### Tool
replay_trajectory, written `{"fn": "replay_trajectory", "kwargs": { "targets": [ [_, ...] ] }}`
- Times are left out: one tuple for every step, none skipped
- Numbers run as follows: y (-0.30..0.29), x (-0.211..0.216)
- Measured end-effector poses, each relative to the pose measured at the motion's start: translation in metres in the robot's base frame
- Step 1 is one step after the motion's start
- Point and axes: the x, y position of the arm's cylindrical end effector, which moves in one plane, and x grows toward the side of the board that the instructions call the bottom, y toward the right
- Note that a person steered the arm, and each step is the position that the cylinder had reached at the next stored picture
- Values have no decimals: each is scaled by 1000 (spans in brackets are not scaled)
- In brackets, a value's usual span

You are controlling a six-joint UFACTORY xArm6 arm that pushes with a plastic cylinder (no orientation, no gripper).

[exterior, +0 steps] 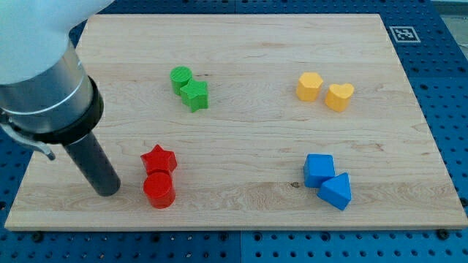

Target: Move your arm to the bottom of the red star

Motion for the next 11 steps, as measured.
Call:
{"fn": "replay_trajectory", "kwargs": {
  "targets": [
    [17,10],
    [68,33],
    [107,43],
    [109,42],
    [132,37],
    [133,37],
    [122,35],
    [108,23],
    [104,8],
    [99,-3],
    [82,-4]
  ]
}}
